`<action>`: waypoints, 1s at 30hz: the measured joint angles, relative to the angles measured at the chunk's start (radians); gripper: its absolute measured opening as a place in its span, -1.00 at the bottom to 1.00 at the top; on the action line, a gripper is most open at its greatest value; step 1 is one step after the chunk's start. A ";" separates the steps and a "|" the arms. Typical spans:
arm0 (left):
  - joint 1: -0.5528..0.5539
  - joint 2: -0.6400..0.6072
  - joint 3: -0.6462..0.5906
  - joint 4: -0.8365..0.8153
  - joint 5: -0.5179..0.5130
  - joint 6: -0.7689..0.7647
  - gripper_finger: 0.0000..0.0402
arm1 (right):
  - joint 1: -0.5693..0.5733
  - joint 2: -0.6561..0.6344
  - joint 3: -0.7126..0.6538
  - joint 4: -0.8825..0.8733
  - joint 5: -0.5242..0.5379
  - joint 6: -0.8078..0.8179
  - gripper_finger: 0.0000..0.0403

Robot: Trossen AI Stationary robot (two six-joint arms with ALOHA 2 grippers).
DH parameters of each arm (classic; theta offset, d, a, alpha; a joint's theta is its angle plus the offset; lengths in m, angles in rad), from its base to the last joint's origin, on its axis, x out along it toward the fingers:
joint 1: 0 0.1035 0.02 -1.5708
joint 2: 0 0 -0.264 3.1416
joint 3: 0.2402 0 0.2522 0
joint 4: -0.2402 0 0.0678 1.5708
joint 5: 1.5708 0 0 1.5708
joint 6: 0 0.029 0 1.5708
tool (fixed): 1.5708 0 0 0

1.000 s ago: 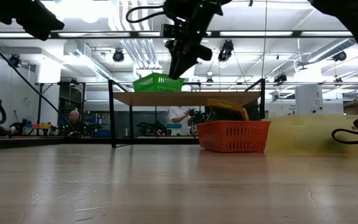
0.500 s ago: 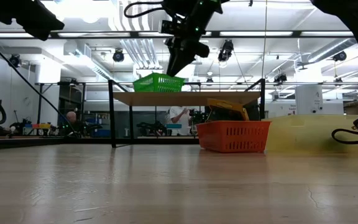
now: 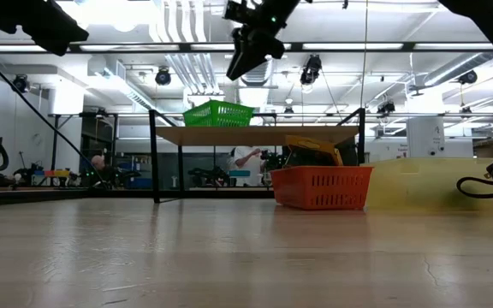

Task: Pick & Place Office Desk Supplies
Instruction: Put the green bin on the shelf

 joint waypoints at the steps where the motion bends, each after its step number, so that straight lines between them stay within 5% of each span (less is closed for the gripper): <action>1: 0.000 0.000 0.000 0.000 0.000 0.000 -0.30 | -0.008 0.000 -0.001 0.000 0.000 -0.002 -0.21; 30: 0.000 0.000 0.000 -0.022 0.000 0.000 -0.30 | -0.048 0.004 -0.115 0.023 -0.054 -0.036 -0.09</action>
